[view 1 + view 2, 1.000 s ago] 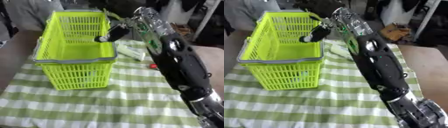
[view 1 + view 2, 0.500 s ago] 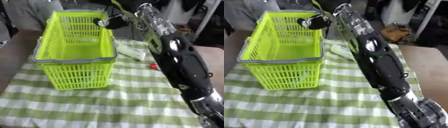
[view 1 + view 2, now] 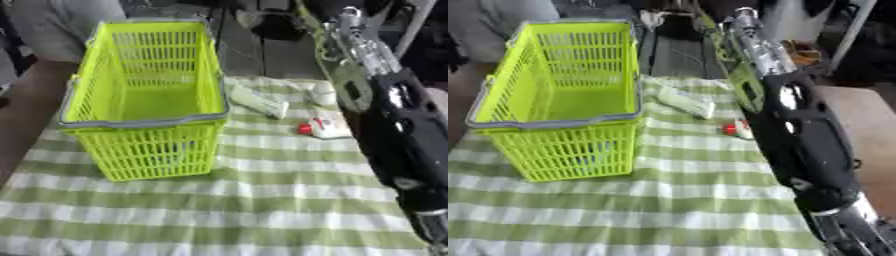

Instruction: Pick up objects on the table and place them in the box.

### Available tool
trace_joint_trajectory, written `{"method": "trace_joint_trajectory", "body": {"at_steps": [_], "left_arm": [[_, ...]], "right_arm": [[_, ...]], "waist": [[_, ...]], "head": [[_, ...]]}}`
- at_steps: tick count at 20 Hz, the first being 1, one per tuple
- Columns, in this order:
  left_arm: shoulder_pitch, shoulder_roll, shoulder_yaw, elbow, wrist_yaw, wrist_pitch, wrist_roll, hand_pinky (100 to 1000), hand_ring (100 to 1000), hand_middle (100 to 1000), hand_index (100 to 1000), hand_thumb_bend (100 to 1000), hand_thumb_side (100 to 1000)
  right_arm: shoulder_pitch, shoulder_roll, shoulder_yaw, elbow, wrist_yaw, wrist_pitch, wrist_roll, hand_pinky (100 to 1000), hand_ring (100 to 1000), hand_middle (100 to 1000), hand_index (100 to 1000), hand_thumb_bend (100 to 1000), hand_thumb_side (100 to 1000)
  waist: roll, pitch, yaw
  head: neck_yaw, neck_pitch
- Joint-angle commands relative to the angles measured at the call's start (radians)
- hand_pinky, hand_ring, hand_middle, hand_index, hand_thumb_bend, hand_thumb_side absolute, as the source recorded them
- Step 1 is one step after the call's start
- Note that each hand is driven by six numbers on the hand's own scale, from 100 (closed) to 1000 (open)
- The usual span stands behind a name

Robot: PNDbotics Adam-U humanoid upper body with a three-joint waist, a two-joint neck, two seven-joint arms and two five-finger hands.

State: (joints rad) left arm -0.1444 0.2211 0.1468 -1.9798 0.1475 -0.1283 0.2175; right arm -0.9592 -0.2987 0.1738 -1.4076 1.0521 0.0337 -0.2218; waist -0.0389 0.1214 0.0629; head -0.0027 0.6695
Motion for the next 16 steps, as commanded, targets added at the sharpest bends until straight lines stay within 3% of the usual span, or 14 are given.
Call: {"method": "trace_joint_trajectory", "body": {"at_steps": [1,7,16], "left_arm": [[-0.009,0.022,0.01,-0.02,-0.006,-0.005,0.004,690,763,791,780,299,913],[-0.01,0.017,0.01,-0.02,-0.008,-0.005,-0.003,691,765,791,779,298,915],[-0.012,0.011,0.01,-0.02,-0.01,-0.008,-0.012,691,763,788,777,294,914]], "right_arm": [[0.033,-0.088,-0.03,-0.073,-0.145,0.013,-0.012,747,791,830,933,425,621],[0.142,-0.17,-0.063,-0.163,-0.373,-0.029,0.1,698,767,807,920,374,617],[0.286,-0.189,-0.151,-0.279,-0.498,-0.039,0.118,659,734,774,902,331,611]], "waist": [[0.011,-0.005,-0.009],[0.024,0.005,-0.027],[0.04,0.013,-0.046]], "head": [[0.012,-0.011],[0.023,-0.016],[0.031,-0.021]]}}
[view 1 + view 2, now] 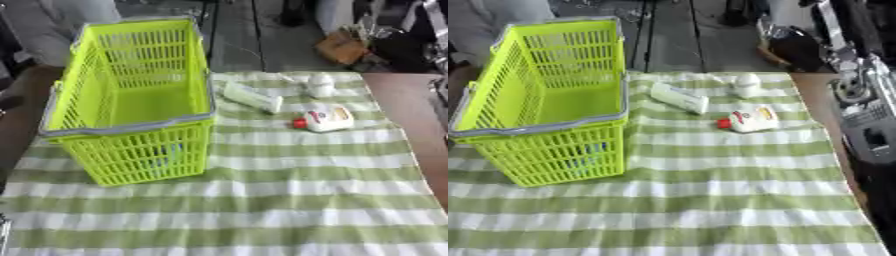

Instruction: Pick up objects on the table and place them in the box.

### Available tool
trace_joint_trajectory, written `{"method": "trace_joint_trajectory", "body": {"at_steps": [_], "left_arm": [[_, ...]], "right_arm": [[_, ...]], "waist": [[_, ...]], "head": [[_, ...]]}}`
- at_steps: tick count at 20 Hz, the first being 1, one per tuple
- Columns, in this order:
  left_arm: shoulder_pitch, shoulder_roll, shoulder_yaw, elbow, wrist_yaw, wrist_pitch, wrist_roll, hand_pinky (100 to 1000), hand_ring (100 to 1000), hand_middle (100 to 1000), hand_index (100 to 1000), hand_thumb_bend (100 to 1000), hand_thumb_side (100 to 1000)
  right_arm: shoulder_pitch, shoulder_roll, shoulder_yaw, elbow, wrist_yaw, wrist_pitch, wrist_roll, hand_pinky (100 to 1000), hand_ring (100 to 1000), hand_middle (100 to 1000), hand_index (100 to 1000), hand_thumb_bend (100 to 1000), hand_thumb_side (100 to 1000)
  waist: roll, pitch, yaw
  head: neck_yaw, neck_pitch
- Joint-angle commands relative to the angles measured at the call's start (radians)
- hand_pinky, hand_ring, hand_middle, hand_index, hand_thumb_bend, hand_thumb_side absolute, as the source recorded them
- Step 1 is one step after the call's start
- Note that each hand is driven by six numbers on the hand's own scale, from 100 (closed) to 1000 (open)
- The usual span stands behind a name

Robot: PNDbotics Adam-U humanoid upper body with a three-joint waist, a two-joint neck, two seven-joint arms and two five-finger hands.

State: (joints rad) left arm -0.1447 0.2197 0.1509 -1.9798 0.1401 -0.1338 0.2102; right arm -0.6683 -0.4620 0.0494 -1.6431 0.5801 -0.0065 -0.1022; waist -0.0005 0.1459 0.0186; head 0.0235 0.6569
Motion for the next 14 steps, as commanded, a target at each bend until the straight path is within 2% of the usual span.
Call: {"method": "trace_joint_trajectory", "body": {"at_steps": [1,14], "left_arm": [[-0.011,0.011,0.005,-0.02,-0.002,-0.002,-0.006,692,763,787,776,294,915],[-0.011,0.011,0.004,-0.02,-0.003,-0.002,-0.017,692,760,784,774,292,913]], "right_arm": [[0.002,-0.023,-0.032,-0.049,-0.031,0.003,-0.003,654,729,767,898,331,609],[0.055,-0.007,-0.062,-0.073,-0.081,0.016,-0.029,632,709,746,885,331,599]], "waist": [[0.002,-0.011,-0.003],[0.005,-0.013,-0.003]], "head": [[0.005,-0.008],[0.006,-0.007]]}}
